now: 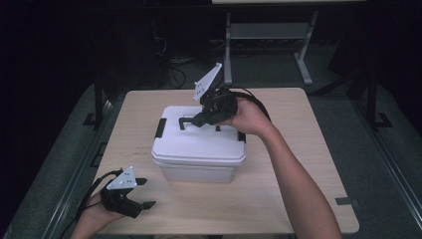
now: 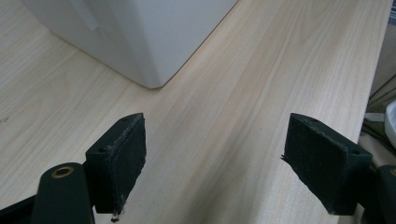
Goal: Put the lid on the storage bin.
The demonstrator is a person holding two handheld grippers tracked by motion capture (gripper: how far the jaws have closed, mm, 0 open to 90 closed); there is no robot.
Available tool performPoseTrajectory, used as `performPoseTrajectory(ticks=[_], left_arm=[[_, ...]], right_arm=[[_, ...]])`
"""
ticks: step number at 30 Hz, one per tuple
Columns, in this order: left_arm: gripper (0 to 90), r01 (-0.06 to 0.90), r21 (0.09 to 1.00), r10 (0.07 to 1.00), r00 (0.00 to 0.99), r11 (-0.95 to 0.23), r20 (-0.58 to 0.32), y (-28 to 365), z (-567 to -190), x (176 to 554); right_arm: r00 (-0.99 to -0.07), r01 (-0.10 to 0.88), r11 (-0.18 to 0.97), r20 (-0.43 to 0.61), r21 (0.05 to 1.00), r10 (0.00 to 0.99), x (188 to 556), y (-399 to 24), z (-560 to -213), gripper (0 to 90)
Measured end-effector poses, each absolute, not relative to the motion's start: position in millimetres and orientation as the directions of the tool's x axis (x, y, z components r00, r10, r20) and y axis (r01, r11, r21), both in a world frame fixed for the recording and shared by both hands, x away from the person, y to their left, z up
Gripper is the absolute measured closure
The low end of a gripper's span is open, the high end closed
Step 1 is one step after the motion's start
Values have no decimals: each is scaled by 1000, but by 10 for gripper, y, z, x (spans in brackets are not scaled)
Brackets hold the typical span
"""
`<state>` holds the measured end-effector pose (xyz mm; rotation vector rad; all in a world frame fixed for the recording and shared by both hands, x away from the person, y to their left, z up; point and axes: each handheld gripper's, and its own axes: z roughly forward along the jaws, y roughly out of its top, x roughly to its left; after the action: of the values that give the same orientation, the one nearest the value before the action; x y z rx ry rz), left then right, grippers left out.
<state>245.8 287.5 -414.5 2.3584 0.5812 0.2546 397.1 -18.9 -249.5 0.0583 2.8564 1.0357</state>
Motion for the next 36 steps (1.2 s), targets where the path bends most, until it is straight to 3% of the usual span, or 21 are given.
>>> performPoseTrajectory(ticks=[36], left_arm=[[208, 343, 669, 481, 876, -659, 25, 2909, -4140, 2466]], right_arm=[[-997, 48, 774, -20, 631, 78, 4186, -53, -2895, 837]])
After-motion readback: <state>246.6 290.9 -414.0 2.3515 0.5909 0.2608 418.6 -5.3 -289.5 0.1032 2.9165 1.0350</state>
